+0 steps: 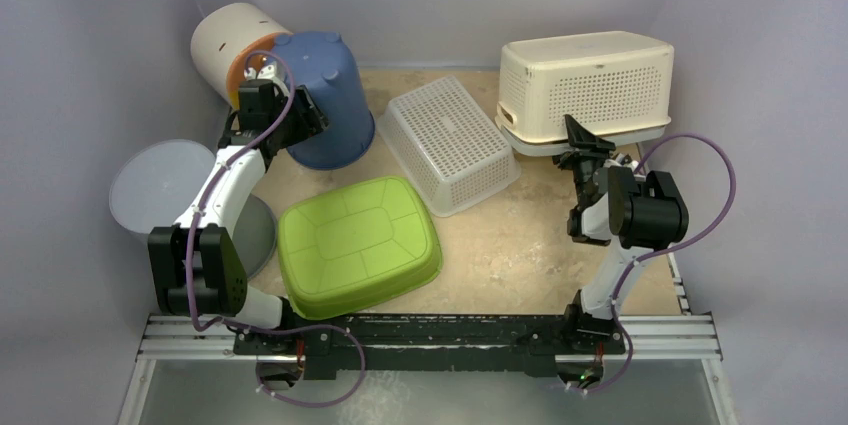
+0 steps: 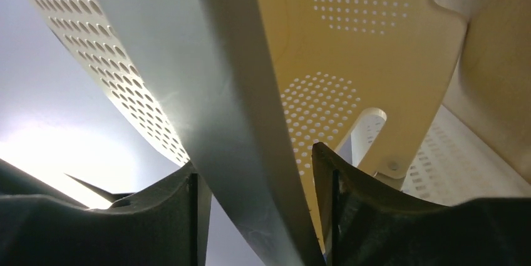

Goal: Turn the large container upside down

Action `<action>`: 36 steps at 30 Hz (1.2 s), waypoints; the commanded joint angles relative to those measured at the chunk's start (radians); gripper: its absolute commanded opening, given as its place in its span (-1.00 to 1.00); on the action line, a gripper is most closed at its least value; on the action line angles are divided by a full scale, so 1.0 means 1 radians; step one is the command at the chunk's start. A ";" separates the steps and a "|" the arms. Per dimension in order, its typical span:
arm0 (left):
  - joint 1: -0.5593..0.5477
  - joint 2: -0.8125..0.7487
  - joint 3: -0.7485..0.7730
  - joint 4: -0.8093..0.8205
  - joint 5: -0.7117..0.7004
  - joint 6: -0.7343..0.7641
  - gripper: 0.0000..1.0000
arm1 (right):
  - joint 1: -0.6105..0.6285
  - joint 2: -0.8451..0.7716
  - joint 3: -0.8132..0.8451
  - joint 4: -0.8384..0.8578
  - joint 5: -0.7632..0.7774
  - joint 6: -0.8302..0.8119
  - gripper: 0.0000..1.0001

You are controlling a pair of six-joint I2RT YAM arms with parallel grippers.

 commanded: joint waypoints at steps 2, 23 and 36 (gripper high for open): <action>0.006 -0.009 0.015 0.036 0.008 0.010 0.34 | -0.007 0.124 -0.137 0.370 -0.055 0.007 0.26; 0.006 0.050 0.049 0.039 0.010 0.016 0.34 | -0.022 -0.115 0.025 -0.014 -0.175 -0.176 1.00; 0.006 0.051 0.076 -0.024 0.003 0.034 0.36 | 0.167 -0.361 0.971 -1.584 -0.045 -1.331 1.00</action>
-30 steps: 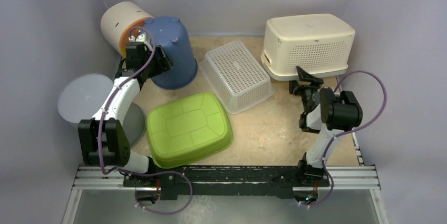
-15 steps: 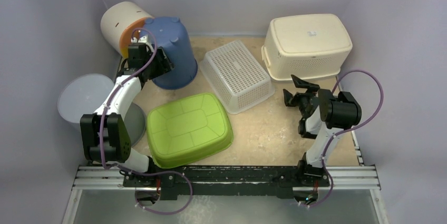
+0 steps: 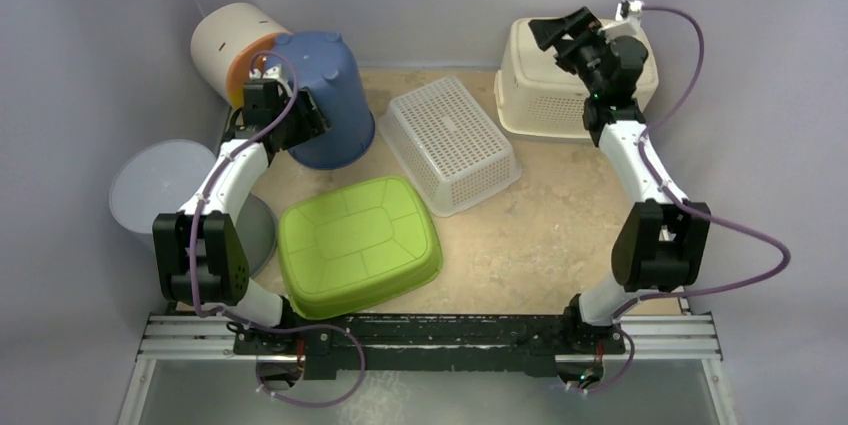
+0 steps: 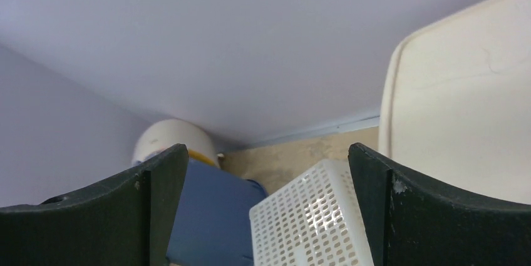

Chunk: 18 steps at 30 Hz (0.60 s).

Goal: Turn the large container upside down

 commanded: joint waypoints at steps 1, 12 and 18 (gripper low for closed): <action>0.006 -0.016 0.052 -0.017 0.000 0.029 0.36 | 0.084 -0.056 0.142 -0.499 0.155 -0.404 1.00; 0.004 -0.049 0.082 -0.142 -0.043 0.067 0.45 | 0.209 -0.033 0.386 -0.813 0.356 -0.740 1.00; 0.000 -0.061 0.098 -0.184 -0.076 0.076 0.47 | 0.309 -0.009 0.444 -0.873 0.336 -0.805 1.00</action>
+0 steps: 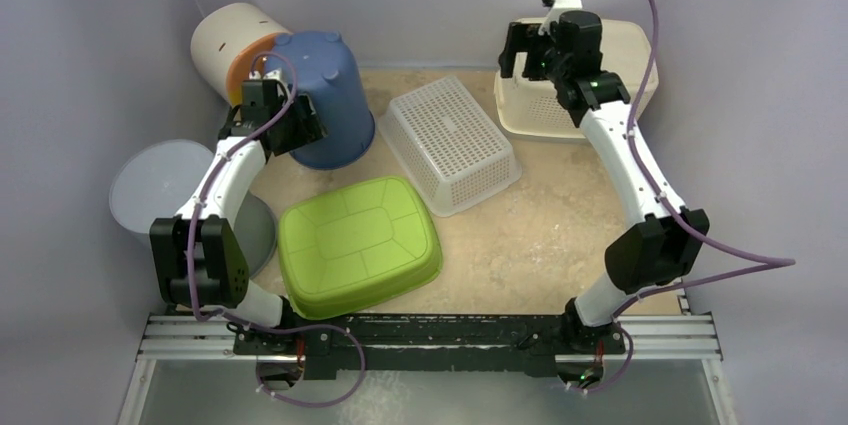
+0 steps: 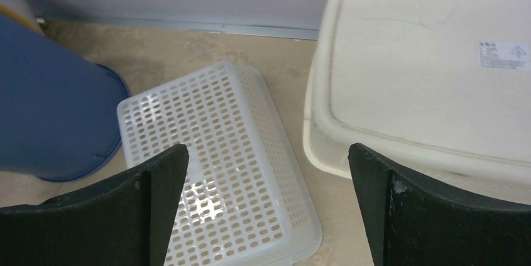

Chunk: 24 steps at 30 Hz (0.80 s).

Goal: Turn the large container upside down

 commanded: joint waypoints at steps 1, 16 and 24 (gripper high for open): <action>-0.003 -0.055 0.051 -0.033 -0.043 0.025 0.48 | 0.088 -0.008 0.056 -0.047 -0.005 -0.108 1.00; -0.012 -0.154 0.093 -0.076 -0.073 0.023 0.50 | 0.226 -0.060 -0.041 0.040 -0.007 -0.116 1.00; -0.012 -0.178 0.105 -0.057 -0.074 0.014 0.51 | 0.257 -0.063 -0.043 0.034 0.076 -0.126 1.00</action>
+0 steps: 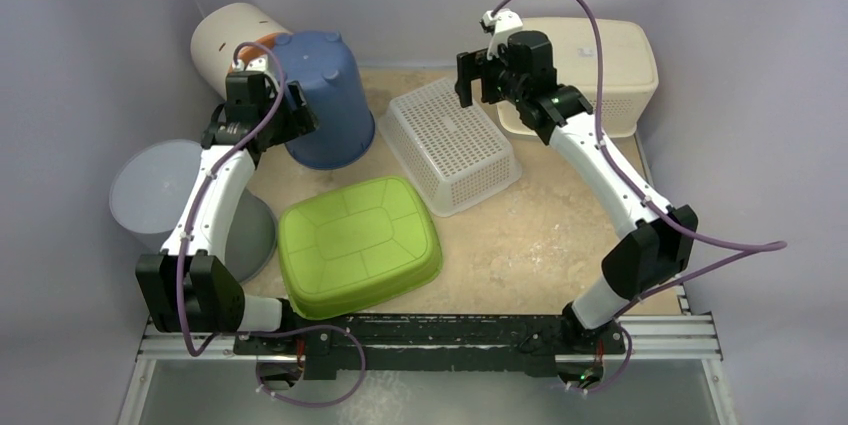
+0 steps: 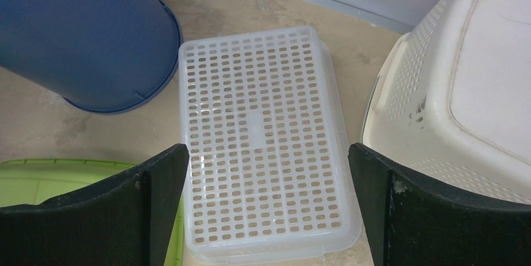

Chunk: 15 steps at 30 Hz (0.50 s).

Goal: Turn the large container upside down

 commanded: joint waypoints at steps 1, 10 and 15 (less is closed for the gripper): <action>-0.005 -0.037 0.059 0.037 -0.007 0.004 0.51 | 0.020 -0.055 0.005 0.045 0.081 -0.021 1.00; -0.005 -0.046 0.056 0.041 0.002 0.002 0.52 | 0.029 -0.091 -0.039 0.071 0.154 -0.014 1.00; -0.005 -0.051 0.050 0.042 0.001 -0.002 0.53 | 0.031 -0.082 -0.029 0.046 0.178 -0.015 1.00</action>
